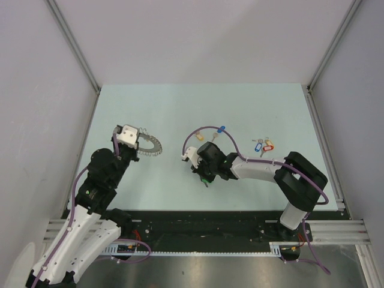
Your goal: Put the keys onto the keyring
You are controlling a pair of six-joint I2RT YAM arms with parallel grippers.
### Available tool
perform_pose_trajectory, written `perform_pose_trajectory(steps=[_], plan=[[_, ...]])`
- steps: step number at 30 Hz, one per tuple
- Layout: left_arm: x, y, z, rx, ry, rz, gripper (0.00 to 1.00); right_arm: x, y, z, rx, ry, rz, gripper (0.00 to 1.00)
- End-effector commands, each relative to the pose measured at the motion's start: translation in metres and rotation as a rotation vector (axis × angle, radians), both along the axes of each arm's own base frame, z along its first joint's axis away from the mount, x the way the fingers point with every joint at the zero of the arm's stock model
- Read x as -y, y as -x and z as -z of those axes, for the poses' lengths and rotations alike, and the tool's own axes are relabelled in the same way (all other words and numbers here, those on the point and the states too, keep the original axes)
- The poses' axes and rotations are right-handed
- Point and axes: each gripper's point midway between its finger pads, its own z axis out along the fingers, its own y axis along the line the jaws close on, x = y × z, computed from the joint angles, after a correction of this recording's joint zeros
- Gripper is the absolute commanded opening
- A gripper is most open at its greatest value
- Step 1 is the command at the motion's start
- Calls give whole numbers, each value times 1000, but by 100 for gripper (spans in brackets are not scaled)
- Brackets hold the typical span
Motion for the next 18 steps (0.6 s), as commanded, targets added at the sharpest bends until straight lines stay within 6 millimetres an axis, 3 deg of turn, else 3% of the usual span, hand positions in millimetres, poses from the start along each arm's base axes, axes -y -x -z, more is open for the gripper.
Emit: perform_pose_trajectory(steps=[1,10,15,18], plan=[[2,-2,-20,61,41,6,0,-14,-7,-9,19,-32,-30,12],[3,-3,-19,54,42,9,0,-17,-7,-7,7,-27,-59,11],[3,-3,-18,50,38,12,0,-17,-5,-6,-1,-18,-64,0],[4,-4,-18,48,39,16,1,-14,-4,-7,-7,-14,-66,0]])
